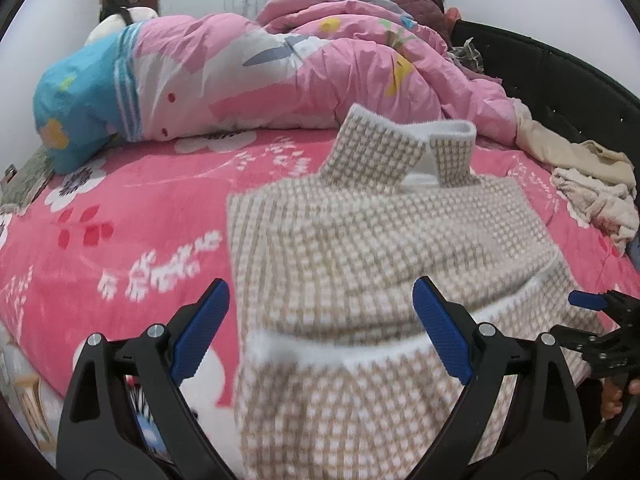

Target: Fold large clothes

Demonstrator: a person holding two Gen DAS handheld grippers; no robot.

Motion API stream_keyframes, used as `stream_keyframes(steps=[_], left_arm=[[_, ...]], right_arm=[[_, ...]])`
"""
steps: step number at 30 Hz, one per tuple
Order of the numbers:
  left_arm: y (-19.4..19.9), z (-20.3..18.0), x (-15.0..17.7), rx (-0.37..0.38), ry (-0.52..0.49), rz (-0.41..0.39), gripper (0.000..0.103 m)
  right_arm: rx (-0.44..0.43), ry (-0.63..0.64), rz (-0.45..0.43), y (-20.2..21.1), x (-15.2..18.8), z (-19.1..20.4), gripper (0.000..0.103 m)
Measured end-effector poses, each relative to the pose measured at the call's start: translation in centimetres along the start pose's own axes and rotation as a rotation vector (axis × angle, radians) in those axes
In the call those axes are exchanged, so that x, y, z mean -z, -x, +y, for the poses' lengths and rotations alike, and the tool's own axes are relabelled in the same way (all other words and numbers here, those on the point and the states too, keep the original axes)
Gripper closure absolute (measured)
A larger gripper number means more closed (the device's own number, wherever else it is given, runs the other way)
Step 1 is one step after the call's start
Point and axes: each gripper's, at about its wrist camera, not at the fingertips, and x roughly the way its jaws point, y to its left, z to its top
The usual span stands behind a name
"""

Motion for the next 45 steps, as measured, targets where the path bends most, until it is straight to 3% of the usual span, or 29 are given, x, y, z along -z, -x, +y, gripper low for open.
stream_keyframes(steps=[6,12,15,18,19,21,22,23,24,26,28,33,37,41,43,45], left_arm=[[-2.0,-0.4,-6.7,0.085,0.038,-0.012,0.014],[-9.4,-1.0,-15.2,0.192,0.133,0.018,0.014],[-14.8,-1.6,-18.7,0.220,0.185,0.071,0.014],[-19.3,-2.2,-19.9,0.191,0.208,0.128,0.014],[-20.4,-2.6,-20.1,0.179,0.199,0.139,0.022],[-22.4,-3.3,-19.9,0.137,0.167,0.173,0.036],[-23.0,-3.5,-19.7,0.132,0.158,0.180,0.048],[-23.4,-3.7,-19.5,0.145,0.146,0.185,0.061],[-23.6,-3.8,-19.4,0.157,0.135,0.189,0.068],[-23.2,-4.2,-19.2,0.173,0.099,0.180,0.079],[-21.3,-4.8,-18.4,0.183,0.017,0.147,0.085],[-16.8,-5.6,-15.2,0.196,-0.108,0.134,0.091],[-15.4,-5.5,-11.0,0.199,-0.154,0.165,0.092],[-15.9,-5.4,-8.4,0.185,-0.183,0.182,0.093],[-16.0,-5.4,-7.7,0.181,-0.184,0.176,0.094],[-16.1,-5.4,-7.2,0.175,-0.188,0.171,0.094]], right_arm=[[-0.103,-0.004,-0.097,1.9,-7.1,-1.7,0.005],[-0.193,-0.049,-0.151,-0.7,-16.9,-4.2,0.005],[-0.253,-0.096,-0.115,-4.1,-21.7,-5.6,0.005],[-0.292,-0.122,-0.043,-8.5,-25.4,-6.6,0.005],[-0.295,-0.125,-0.022,-9.7,-26.1,-6.8,0.005],[-0.297,-0.135,0.027,-12.3,-27.0,-7.0,0.006],[-0.290,-0.138,0.057,-13.7,-27.3,-7.1,0.011],[-0.283,-0.141,0.072,-14.5,-27.3,-7.1,0.023],[-0.278,-0.144,0.090,-15.2,-27.2,-7.1,0.030],[-0.302,-0.129,0.098,-15.2,-26.5,-6.9,0.059],[-0.301,-0.067,0.076,-13.9,-25.2,-6.1,0.064],[-0.284,0.086,0.082,-10.3,-20.0,-4.7,0.067],[-0.210,0.147,0.113,-8.0,-16.5,-5.0,0.067],[-0.304,0.129,-0.013,-3.9,-18.6,-4.9,0.066],[-0.373,0.090,-0.029,-4.4,-21.1,-4.1,0.066],[-0.397,0.045,0.013,-7.6,-23.4,-2.9,0.066]])
